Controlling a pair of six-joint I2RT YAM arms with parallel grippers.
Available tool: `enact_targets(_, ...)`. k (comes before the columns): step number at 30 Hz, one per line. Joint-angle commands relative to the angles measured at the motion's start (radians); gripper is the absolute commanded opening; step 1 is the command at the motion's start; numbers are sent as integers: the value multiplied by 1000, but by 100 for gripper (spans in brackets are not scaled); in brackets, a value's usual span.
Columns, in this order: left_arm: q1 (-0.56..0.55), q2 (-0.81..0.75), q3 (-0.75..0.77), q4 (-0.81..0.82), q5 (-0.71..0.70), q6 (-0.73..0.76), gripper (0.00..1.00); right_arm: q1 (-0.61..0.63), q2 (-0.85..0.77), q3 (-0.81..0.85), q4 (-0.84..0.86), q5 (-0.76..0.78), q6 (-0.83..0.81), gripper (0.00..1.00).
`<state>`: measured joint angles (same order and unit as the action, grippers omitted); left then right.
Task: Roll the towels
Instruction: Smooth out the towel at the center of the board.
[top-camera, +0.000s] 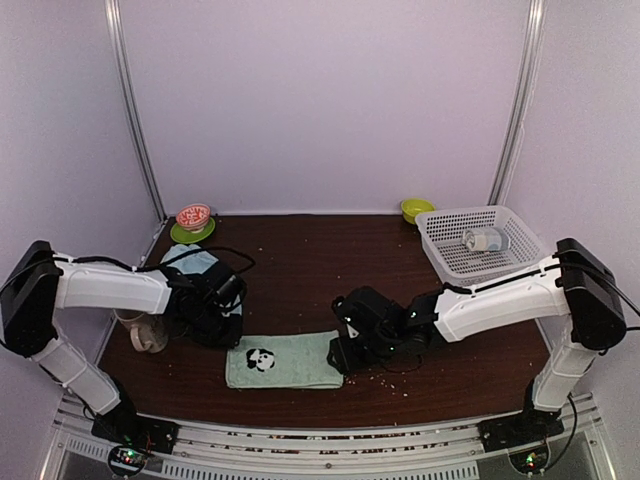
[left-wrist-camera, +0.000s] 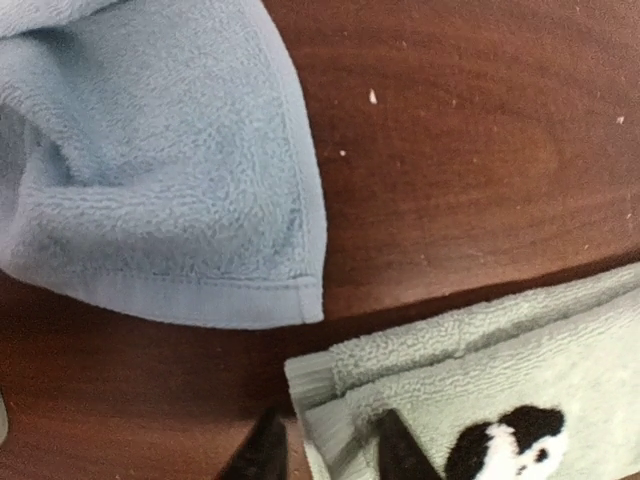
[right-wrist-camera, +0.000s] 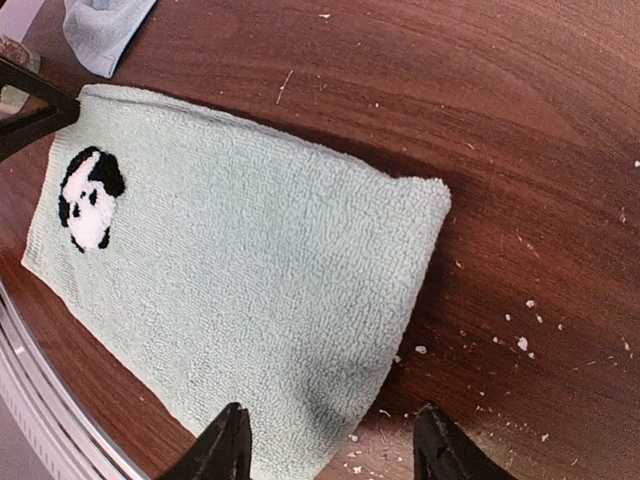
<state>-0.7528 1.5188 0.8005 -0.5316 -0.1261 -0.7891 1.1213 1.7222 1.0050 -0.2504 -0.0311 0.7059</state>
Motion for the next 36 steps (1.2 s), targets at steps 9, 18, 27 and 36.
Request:
enact_targets(9, 7, -239, 110, -14, 178, 93, 50, 23, -28, 60, 27, -86, -25, 44)
enact_targets(18, 5, -55, -37, 225, 319, 28, 4, 61, 66, 60, 11, -185, -24, 28)
enact_targets(27, 6, 42, -119, 262, 261, 31, 0, 47, 55, 89, -105, -190, -59, 33)
enact_targets(36, 6, 25, -117, 229, 227, 50, 0, -116, 46, 144, -3, -149, -2, 35)
